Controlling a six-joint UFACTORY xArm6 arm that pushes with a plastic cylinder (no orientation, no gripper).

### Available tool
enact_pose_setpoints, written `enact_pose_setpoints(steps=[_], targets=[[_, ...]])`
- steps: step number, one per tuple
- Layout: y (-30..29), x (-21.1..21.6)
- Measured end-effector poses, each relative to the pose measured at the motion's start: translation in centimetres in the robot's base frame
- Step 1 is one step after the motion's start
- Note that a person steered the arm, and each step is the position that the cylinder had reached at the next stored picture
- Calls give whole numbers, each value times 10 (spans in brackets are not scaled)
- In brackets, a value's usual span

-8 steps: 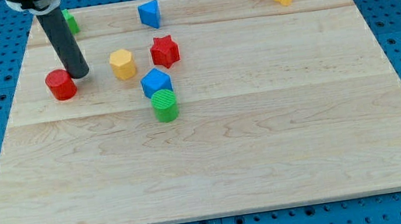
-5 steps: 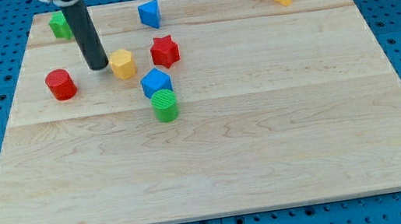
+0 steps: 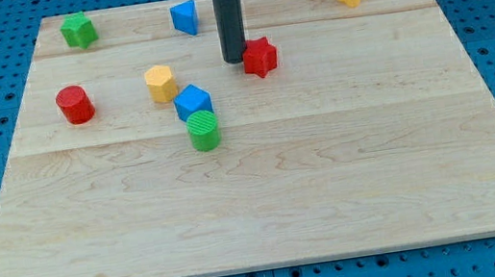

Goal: Push red star towards center right

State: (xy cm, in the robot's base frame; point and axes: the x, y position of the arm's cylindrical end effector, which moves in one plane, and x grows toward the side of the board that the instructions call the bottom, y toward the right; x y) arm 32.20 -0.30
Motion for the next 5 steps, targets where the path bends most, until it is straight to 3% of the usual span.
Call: enact_pose_setpoints(steps=[1,3,5], targets=[[41,6],[113,57],[138,58]])
